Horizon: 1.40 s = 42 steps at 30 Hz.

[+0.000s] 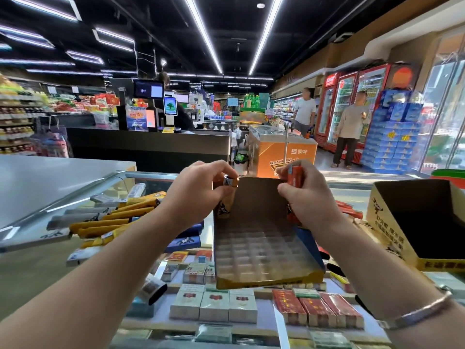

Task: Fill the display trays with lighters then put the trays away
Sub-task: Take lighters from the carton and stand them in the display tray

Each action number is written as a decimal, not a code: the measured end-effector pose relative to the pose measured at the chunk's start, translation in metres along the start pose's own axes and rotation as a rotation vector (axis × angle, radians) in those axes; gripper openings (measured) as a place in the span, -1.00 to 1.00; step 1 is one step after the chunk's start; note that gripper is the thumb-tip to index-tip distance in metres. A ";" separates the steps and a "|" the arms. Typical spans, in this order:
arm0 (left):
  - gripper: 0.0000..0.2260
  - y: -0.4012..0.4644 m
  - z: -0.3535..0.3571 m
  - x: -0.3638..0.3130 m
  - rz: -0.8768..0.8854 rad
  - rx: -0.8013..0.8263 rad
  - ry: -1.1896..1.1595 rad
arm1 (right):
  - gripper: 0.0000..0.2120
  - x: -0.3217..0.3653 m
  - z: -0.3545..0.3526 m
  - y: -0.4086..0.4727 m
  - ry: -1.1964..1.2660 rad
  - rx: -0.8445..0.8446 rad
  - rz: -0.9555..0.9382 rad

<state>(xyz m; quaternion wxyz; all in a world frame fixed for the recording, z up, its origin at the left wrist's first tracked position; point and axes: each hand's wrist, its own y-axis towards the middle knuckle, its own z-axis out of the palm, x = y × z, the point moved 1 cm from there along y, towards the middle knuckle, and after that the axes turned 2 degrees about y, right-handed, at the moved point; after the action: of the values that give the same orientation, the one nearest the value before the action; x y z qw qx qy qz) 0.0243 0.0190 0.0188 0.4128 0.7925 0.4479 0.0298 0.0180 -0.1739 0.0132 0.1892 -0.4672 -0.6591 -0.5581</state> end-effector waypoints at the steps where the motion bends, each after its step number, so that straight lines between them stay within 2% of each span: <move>1: -0.85 0.000 -0.001 0.000 0.003 0.000 0.005 | -0.85 0.000 0.000 -0.001 -0.021 0.004 -0.016; 7: -0.87 0.000 -0.004 0.003 -0.008 -0.025 0.037 | -0.83 -0.002 -0.001 0.000 -0.100 -0.006 -0.069; 19: -0.93 0.003 -0.008 0.003 -0.044 0.057 0.054 | -0.78 -0.001 -0.002 -0.002 -0.159 -0.022 -0.113; 24: -0.91 0.000 -0.005 -0.001 0.021 -0.015 0.141 | -0.79 0.000 -0.002 -0.001 -0.145 -0.023 -0.116; 29: -0.90 0.000 -0.004 -0.002 0.079 0.013 0.202 | -0.80 -0.001 -0.002 -0.001 -0.136 -0.026 -0.122; 35: -0.93 0.003 -0.004 0.001 0.026 0.029 0.181 | -0.79 0.000 -0.001 -0.001 -0.137 -0.025 -0.126; 42: -0.92 0.003 -0.006 0.001 0.001 -0.075 0.040 | -0.78 0.001 -0.001 -0.002 -0.129 -0.019 -0.129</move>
<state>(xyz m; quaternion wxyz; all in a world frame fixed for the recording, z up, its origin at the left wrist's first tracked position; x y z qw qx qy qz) 0.0242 0.0226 0.0241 0.4332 0.7761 0.4539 0.0626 0.0156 -0.1747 0.0129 0.1055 -0.4606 -0.6935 -0.5439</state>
